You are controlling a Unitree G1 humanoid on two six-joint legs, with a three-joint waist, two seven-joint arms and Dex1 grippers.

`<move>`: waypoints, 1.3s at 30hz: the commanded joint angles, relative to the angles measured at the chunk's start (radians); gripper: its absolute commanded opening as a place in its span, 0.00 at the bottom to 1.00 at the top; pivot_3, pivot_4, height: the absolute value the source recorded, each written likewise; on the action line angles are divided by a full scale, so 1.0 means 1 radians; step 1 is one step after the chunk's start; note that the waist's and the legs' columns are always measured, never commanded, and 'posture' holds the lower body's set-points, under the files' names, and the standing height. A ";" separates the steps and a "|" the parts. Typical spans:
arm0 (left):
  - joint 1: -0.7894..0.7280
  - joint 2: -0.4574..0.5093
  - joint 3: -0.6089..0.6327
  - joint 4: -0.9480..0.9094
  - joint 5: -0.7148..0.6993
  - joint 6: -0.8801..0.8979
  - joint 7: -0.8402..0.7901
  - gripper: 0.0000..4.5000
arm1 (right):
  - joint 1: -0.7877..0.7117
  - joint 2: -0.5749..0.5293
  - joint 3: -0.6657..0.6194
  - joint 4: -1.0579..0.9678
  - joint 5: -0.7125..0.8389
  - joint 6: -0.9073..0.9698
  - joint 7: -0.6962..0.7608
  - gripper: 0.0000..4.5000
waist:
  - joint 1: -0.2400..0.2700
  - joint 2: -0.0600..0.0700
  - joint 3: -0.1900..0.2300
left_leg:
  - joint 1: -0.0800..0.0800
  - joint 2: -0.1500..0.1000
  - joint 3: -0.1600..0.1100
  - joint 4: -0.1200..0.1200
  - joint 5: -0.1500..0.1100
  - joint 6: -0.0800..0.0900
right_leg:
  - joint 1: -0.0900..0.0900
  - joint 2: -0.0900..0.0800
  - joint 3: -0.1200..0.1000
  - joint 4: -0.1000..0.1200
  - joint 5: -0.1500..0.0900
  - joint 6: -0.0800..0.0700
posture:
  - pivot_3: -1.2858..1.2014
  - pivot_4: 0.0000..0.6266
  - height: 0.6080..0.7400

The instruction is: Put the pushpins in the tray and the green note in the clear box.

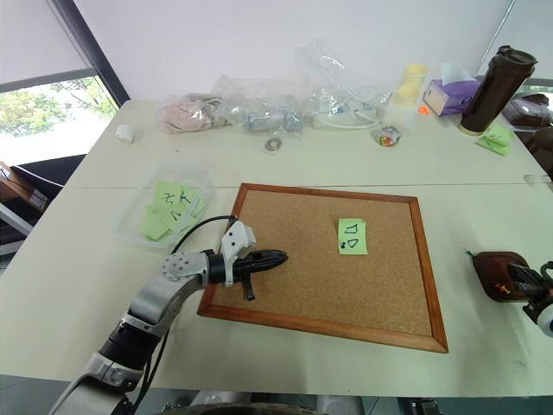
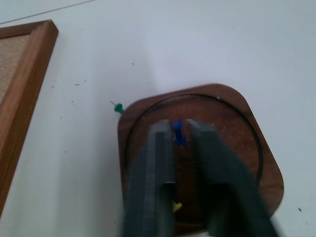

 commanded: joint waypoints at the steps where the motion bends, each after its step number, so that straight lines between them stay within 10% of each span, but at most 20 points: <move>1: 0.024 0.003 -0.024 0.021 0.011 0.022 0.001 0.00 | 0.004 0.006 -0.016 -0.018 0.014 -0.015 0.008 0.53 | 0.000 0.000 0.000 | 0.000 0.000 0.000 0.000 0.000 0.000 | 0.000 0.000 0.000 0.000 0.000 0.000 | 0.52 0.24 0.93; 5: 0.026 0.006 -0.022 0.018 0.009 0.028 0.000 0.00 | 0.002 0.006 -0.034 -0.042 0.031 -0.008 0.008 1.00 | 0.000 0.000 0.000 | 0.000 0.000 0.000 0.000 0.000 0.000 | 0.001 0.000 0.000 -0.001 0.000 0.000 | 0.52 0.24 0.93; 10: 0.022 0.011 -0.020 0.022 0.008 0.029 -0.006 0.00 | 0.029 -0.004 -0.004 -0.224 0.151 0.058 0.078 1.00 | 0.000 0.001 0.000 | 0.000 0.001 0.000 0.000 0.000 0.000 | 0.000 0.000 0.000 -0.001 0.000 0.000 | 0.52 0.24 0.93; 19: 0.024 0.016 -0.014 0.019 0.004 0.036 -0.005 0.00 | -0.053 -0.023 0.410 -0.533 0.105 0.072 0.076 1.00 | 0.000 0.000 0.001 | 0.000 0.002 -0.001 0.000 0.000 0.000 | 0.001 0.001 0.000 -0.003 0.000 0.000 | 0.52 0.24 0.93; 39: 0.039 0.033 0.004 0.002 -0.001 0.039 0.014 0.00 | -0.292 0.038 0.795 -0.236 -0.194 -0.176 0.131 1.00 | -0.003 -0.001 0.002 | 0.000 0.002 -0.002 -0.001 0.000 0.000 | 0.001 0.001 -0.001 -0.003 0.000 0.000 | 0.52 0.24 0.93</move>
